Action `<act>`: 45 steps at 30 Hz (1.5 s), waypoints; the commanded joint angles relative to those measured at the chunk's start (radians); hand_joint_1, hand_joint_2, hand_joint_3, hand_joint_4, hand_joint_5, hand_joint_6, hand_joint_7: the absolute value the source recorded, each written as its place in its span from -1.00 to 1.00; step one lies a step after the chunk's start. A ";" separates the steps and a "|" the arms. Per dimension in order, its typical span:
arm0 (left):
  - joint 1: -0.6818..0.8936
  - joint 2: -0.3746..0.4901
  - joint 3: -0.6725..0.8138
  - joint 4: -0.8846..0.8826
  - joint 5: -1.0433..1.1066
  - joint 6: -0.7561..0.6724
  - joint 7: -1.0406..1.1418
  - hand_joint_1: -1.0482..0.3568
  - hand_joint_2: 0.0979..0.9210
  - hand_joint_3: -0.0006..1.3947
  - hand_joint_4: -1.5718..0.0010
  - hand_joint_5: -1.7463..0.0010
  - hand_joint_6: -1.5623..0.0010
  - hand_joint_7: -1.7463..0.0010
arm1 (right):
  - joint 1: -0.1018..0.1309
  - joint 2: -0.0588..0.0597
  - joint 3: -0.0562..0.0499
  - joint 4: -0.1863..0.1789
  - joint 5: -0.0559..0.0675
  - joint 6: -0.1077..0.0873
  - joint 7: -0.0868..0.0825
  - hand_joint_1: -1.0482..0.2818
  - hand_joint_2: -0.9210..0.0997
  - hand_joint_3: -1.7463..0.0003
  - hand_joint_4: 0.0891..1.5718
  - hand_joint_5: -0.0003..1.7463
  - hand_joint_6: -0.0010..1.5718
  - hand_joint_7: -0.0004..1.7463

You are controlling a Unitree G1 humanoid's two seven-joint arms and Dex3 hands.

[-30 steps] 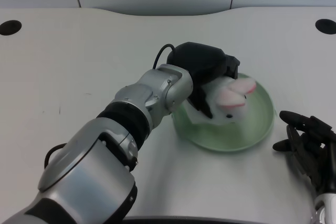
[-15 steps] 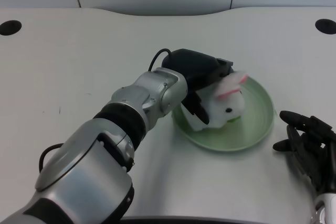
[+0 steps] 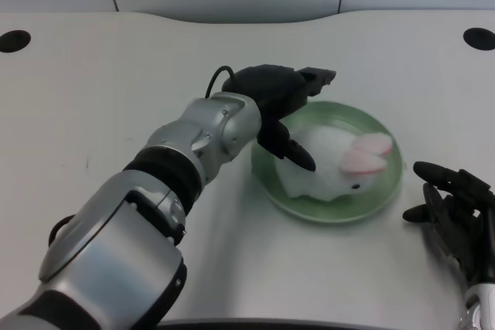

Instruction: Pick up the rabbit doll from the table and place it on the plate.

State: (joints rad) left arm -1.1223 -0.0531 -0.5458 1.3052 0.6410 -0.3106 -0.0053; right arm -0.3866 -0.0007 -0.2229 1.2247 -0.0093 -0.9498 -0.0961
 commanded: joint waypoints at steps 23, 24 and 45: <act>0.810 0.197 0.652 -0.954 -0.947 0.299 -0.443 -0.45 1.00 -0.52 0.59 -0.38 0.45 0.45 | 0.006 -0.010 0.001 -0.007 0.022 0.012 0.009 -0.03 -1.00 0.66 0.09 0.22 0.16 -0.56; 0.848 0.198 0.671 -1.004 -0.989 0.344 -0.453 -0.45 1.00 -0.53 0.55 -0.40 0.41 0.44 | 0.007 -0.011 0.003 -0.008 0.020 0.011 0.009 -0.03 -1.00 0.65 0.09 0.22 0.16 -0.56; 1.136 0.185 0.821 -1.197 -1.196 0.651 -0.408 -0.35 1.00 -0.20 0.18 -0.71 0.30 0.00 | -0.015 -0.024 -0.001 -0.006 0.025 0.049 0.013 -0.01 -1.00 0.63 0.09 0.18 0.16 -0.55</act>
State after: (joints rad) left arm 0.0120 0.1267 0.2605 0.0746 -0.5551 0.3519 -0.4007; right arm -0.3969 -0.0037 -0.2162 1.2123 -0.0001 -0.9139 -0.0882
